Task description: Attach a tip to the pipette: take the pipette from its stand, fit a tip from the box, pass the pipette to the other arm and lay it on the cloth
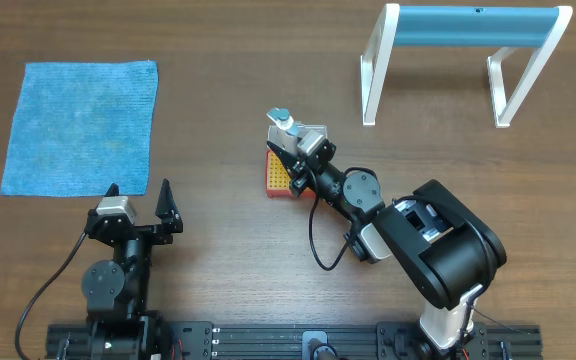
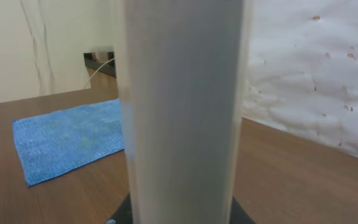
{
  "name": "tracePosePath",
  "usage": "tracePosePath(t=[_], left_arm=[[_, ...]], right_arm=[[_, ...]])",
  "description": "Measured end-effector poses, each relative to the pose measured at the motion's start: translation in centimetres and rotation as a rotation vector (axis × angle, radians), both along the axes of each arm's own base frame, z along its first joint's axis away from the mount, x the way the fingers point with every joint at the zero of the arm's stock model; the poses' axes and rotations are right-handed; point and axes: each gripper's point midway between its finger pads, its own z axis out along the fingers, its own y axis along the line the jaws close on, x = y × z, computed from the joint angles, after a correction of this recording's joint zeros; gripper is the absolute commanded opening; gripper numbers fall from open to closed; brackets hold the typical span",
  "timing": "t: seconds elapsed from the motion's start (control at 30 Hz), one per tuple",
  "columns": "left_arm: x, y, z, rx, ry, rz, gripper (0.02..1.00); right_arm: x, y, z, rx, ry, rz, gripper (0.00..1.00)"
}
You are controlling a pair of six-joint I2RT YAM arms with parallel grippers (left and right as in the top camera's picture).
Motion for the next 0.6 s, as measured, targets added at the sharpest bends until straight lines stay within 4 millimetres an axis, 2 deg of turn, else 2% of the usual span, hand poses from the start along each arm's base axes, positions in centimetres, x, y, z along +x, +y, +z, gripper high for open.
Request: tracePosePath(t=[0.6], left_arm=[[0.00,0.00,-0.02,0.000,0.000,0.000,0.906]], right_arm=[[0.04,-0.24,-0.36,-0.004,0.007,-0.005,0.075]])
